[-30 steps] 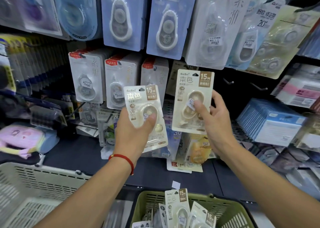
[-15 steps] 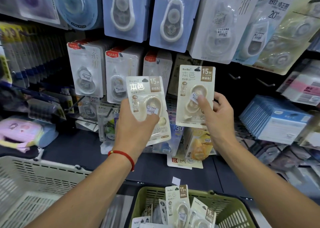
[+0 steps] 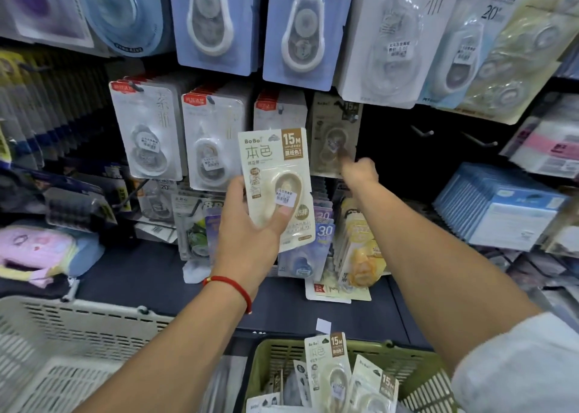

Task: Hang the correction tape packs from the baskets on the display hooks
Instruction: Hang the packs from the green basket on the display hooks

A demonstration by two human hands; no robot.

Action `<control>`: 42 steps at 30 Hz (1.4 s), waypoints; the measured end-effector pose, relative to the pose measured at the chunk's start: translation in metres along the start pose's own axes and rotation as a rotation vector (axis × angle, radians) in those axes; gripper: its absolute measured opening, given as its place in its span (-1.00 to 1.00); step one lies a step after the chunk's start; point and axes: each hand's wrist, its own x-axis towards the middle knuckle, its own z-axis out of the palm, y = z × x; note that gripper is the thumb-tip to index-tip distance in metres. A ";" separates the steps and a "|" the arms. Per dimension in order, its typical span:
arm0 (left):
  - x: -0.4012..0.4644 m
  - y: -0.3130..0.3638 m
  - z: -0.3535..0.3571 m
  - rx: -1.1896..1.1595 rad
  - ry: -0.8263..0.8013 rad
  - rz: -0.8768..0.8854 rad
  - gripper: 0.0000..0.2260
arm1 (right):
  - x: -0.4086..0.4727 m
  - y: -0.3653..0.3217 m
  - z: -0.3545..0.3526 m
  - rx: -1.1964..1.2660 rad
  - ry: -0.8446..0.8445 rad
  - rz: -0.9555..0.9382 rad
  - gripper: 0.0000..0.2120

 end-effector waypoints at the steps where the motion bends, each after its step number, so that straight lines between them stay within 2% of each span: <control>1: 0.000 0.001 0.000 -0.012 -0.016 -0.001 -0.61 | 0.002 0.003 0.000 -0.024 0.000 0.030 -0.29; 2: -0.001 0.002 0.000 -0.025 -0.031 -0.005 -0.60 | -0.002 0.006 -0.002 -0.029 -0.001 0.018 -0.34; 4: -0.002 0.003 0.002 -0.056 -0.057 -0.016 -0.59 | -0.020 0.013 -0.010 0.017 -0.032 -0.103 -0.60; 6: -0.003 0.005 0.003 -0.080 -0.077 -0.030 -0.58 | -0.053 0.018 -0.024 0.112 -0.145 -0.232 -0.78; 10: -0.006 0.005 0.010 -0.070 -0.122 -0.029 -0.59 | -0.128 0.016 -0.060 0.294 -0.512 -0.440 -0.70; 12: -0.009 0.005 0.013 -0.048 -0.148 -0.010 -0.58 | -0.150 0.016 -0.071 0.272 -0.564 -0.480 -0.79; 17: -0.014 0.006 0.020 0.014 -0.215 0.000 -0.58 | -0.162 0.019 -0.081 0.335 -0.446 -0.429 -0.79; 20: -0.018 0.006 0.023 0.078 -0.271 0.012 -0.46 | -0.156 0.017 -0.085 0.414 -0.348 -0.389 -0.78; 23: -0.021 0.010 0.027 0.040 -0.283 0.005 -0.41 | -0.150 0.013 -0.088 0.479 -0.296 -0.342 -0.77; 26: -0.020 0.013 0.031 -0.037 -0.271 -0.008 -0.41 | -0.144 0.007 -0.090 0.478 -0.281 -0.303 -0.69; 31: -0.017 0.014 0.033 -0.100 -0.256 -0.008 -0.45 | -0.139 0.006 -0.090 0.479 -0.271 -0.289 -0.74; 36: -0.006 0.008 0.031 -0.098 -0.255 -0.012 -0.49 | -0.137 0.009 -0.085 0.471 -0.228 -0.325 -0.69; 38: -0.002 0.002 0.030 0.000 -0.244 0.004 -0.50 | -0.127 0.011 -0.078 0.442 -0.184 -0.341 -0.70; 40: 0.006 -0.007 0.029 0.262 -0.222 0.071 -0.43 | -0.108 0.012 -0.065 0.344 -0.134 -0.368 -0.69; 42: 0.017 -0.015 0.028 0.542 -0.228 0.169 -0.33 | -0.080 0.014 -0.046 0.253 -0.094 -0.340 -0.58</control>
